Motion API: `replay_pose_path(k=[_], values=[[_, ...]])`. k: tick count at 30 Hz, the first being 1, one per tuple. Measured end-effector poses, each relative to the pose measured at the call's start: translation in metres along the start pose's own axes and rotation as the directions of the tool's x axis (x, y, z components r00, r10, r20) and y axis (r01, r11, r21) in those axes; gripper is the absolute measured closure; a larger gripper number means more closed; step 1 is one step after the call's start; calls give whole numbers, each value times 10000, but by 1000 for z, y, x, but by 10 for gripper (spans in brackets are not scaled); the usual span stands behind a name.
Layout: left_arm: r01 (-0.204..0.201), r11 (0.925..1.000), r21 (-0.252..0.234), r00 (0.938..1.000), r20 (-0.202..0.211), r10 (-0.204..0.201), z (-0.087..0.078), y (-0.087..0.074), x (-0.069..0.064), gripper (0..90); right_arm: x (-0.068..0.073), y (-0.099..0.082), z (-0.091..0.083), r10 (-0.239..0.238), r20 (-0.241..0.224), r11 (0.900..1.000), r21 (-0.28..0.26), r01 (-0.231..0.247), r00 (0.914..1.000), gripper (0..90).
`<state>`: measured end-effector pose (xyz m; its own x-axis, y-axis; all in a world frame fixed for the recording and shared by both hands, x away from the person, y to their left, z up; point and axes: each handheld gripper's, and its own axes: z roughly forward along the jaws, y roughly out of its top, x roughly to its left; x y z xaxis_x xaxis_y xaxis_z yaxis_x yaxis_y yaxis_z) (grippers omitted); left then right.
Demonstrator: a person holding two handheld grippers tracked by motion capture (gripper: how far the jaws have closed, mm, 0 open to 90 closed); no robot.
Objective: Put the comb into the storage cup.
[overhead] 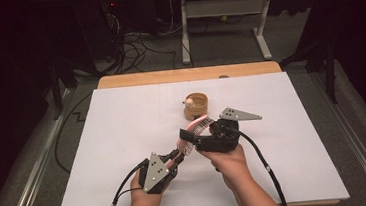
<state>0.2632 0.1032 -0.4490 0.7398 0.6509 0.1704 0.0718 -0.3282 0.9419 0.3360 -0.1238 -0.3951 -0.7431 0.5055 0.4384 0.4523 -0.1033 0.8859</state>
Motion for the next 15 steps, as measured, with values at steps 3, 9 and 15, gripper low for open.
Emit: replay_pose_path(k=[3,9,15], values=[[-61,10000,11,10000,-58,61,0,0,-1,807,-1,-1,0,-25,12,10000,-31,26,10000,158],[-97,9999,62,9999,-105,98,0,0,0,807,-2,-2,2,87,22,9999,-70,-87,10000,153],[-83,10000,41,9999,-150,84,-1,0,0,807,-2,-5,5,136,-140,9998,115,-135,9998,151]])
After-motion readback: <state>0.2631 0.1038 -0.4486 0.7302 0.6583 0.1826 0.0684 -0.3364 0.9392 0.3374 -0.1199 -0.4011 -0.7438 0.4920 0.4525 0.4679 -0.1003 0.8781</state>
